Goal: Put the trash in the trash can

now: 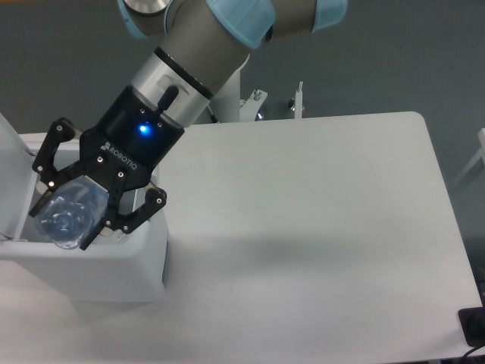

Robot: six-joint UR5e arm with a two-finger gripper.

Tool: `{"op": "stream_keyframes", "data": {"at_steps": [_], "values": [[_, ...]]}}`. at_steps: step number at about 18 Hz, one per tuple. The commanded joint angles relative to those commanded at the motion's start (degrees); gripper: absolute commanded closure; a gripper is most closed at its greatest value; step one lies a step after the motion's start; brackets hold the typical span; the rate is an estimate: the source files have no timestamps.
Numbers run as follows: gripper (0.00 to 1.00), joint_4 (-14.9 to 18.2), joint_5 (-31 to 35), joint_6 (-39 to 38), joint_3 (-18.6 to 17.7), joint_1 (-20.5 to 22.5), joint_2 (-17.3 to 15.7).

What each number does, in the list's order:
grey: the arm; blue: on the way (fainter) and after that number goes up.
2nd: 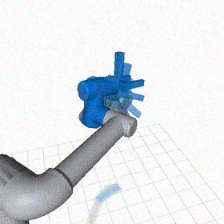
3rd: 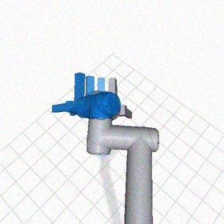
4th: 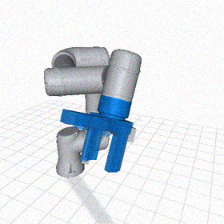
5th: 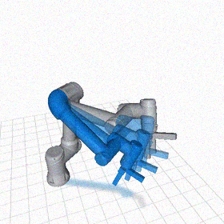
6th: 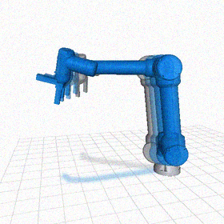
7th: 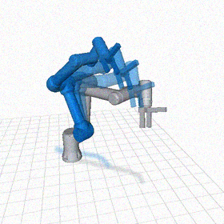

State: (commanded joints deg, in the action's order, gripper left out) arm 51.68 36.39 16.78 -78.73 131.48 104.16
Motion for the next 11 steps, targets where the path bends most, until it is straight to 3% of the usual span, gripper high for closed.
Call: {"op": "stream_keyframes", "data": {"at_steps": [3, 11], "values": [[0.01, 0.00, 1.31, 0.89, -4.57, 2.71, -3.16], [0.01, 0.26, 1.58, 4.65, -4.50, 14.57, -3.26]]}}
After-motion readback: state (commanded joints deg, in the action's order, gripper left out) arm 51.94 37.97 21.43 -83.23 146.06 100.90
